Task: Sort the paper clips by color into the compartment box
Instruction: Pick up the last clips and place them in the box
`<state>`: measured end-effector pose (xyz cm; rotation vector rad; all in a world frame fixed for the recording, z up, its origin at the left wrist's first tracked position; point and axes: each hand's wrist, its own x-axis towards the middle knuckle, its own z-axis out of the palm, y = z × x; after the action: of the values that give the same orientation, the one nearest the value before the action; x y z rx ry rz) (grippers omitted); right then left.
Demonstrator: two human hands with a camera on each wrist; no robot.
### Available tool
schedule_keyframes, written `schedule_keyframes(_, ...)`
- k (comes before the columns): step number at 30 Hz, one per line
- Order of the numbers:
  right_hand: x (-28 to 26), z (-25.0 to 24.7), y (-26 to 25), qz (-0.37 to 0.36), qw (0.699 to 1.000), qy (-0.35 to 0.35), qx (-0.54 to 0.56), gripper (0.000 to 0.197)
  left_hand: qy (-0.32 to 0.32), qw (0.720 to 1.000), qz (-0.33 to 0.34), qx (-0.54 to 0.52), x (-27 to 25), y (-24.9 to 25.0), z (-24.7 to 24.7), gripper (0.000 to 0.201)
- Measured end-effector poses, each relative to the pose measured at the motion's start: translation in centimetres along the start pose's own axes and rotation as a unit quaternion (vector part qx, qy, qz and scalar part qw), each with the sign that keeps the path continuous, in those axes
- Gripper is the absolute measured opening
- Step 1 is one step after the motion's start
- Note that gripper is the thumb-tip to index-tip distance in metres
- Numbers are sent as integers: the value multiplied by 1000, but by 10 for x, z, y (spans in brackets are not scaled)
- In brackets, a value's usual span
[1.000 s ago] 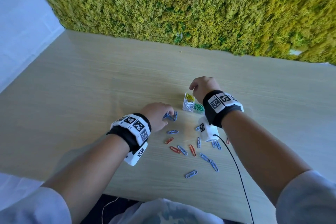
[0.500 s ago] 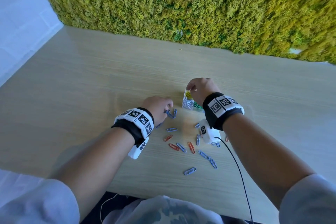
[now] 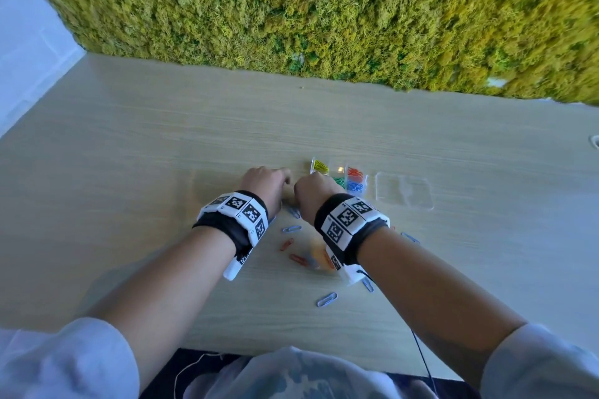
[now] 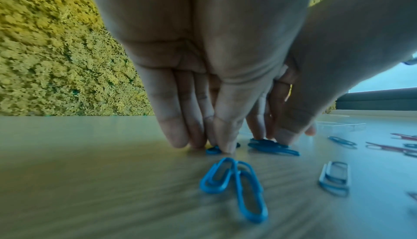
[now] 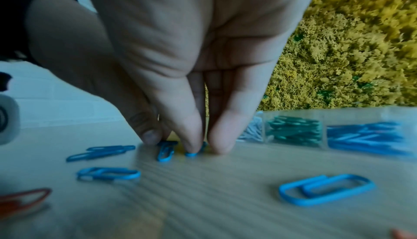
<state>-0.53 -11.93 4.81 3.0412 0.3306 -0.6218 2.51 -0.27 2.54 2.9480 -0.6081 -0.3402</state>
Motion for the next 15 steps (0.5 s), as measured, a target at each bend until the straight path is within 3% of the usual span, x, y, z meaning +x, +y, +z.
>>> schedule_keyframes(4, -3, 2, 3, 40, 999, -9, 31, 25, -16, 1000, 1, -1, 2, 0, 0, 39)
schedule_keyframes(15, -3, 12, 5, 67, 989, 12, 128, 30, -64, 997, 16, 35, 5, 10, -7, 25)
